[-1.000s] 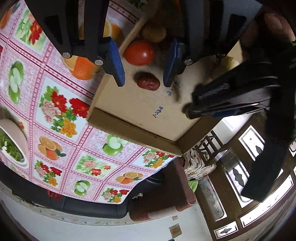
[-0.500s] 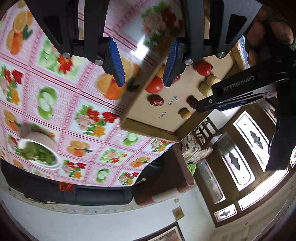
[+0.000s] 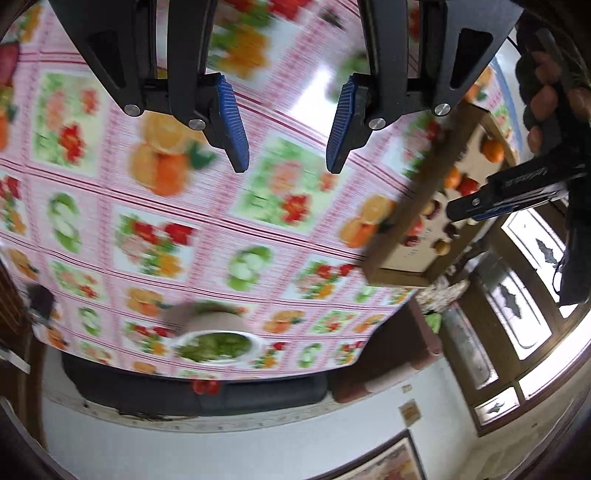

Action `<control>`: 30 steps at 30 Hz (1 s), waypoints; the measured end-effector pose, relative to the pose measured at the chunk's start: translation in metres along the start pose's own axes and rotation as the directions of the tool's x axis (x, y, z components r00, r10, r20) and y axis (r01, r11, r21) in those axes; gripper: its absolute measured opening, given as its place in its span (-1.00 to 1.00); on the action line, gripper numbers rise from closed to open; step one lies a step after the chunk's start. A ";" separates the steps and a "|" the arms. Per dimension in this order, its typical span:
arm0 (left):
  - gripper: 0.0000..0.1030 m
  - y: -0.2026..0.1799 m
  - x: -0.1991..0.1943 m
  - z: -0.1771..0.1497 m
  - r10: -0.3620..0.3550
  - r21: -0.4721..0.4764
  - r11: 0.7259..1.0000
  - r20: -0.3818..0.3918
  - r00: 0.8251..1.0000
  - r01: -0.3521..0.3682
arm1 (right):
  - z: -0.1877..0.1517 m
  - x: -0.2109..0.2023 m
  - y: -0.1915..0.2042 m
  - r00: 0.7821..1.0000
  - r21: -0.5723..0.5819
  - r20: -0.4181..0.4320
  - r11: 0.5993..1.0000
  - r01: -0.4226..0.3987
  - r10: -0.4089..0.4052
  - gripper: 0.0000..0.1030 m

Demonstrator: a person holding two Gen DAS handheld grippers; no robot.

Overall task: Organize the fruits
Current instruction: 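Withdraw both open tools from the box toward the green grapes, then grasp a green grape with the left tool while the right tool grasps another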

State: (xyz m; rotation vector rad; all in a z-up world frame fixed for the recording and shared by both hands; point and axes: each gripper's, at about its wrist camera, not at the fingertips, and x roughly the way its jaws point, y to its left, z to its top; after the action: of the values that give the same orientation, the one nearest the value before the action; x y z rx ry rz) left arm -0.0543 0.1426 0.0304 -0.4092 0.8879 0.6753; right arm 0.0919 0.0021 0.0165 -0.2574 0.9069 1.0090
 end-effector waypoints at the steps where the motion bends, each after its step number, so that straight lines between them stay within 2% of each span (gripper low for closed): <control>1: 0.05 -0.010 0.001 -0.003 -0.022 0.018 1.000 -0.010 1.000 0.022 | -0.002 -0.006 -0.009 1.000 0.005 -0.001 1.000 0.019 -0.019 -0.12; 6: 0.05 -0.053 0.003 -0.018 -0.095 0.097 0.990 -0.039 0.995 0.099 | -0.010 -0.030 -0.051 0.997 0.008 -0.020 0.997 0.080 -0.079 -0.07; 9: 0.04 -0.082 0.004 -0.027 -0.150 0.170 0.973 -0.056 0.987 0.157 | -0.012 -0.037 -0.074 0.989 -0.027 -0.075 0.991 0.128 -0.130 -0.07; 11: 0.04 -0.103 0.006 -0.030 -0.188 0.225 0.954 -0.074 0.979 0.200 | -0.011 -0.044 -0.092 0.977 -0.073 -0.124 0.984 0.165 -0.173 -0.07; 14: 0.04 -0.129 0.011 -0.032 -0.237 0.267 0.929 -0.107 0.966 0.257 | -0.006 -0.052 -0.118 0.944 -0.155 -0.207 0.961 0.229 -0.258 -0.07; 17: 0.04 -0.158 0.019 -0.034 -0.273 0.303 0.903 -0.146 0.951 0.306 | -0.002 -0.051 -0.143 0.883 -0.244 -0.342 0.938 0.246 -0.320 -0.06; 21: 0.04 -0.191 0.034 -0.039 -0.279 0.344 0.878 -0.198 0.940 0.333 | -0.006 -0.032 -0.164 0.769 -0.351 -0.511 0.910 0.219 -0.383 -0.06; 22: 0.04 -0.197 0.039 -0.040 -0.270 0.348 0.878 -0.208 0.940 0.329 | -0.009 -0.022 -0.167 0.726 -0.377 -0.570 0.907 0.187 -0.386 -0.06; 25: 0.04 -0.204 0.048 -0.040 -0.261 0.341 0.881 -0.225 0.939 0.327 | -0.012 -0.005 -0.172 0.656 -0.441 -0.619 0.882 0.167 -0.433 -0.07; 27: 0.04 -0.207 0.054 -0.038 -0.259 0.332 0.884 -0.236 0.937 0.329 | -0.011 0.003 -0.177 0.625 -0.458 -0.636 0.873 0.166 -0.453 -0.07; 28: 0.04 -0.208 0.056 -0.036 -0.261 0.329 0.885 -0.240 0.935 0.331 | -0.013 0.008 -0.182 0.594 -0.475 -0.652 0.864 0.164 -0.471 -0.07; 30: 0.03 -0.210 0.059 -0.035 -0.261 0.323 0.886 -0.245 0.934 0.333 | -0.017 0.015 -0.189 0.551 -0.494 -0.672 0.854 0.165 -0.495 -0.07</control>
State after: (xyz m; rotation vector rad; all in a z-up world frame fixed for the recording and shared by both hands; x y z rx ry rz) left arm 0.0970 -0.0083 -0.0272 -0.2745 1.0841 0.1787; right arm 0.2407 -0.1004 -0.0449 -1.2571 1.3789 0.6640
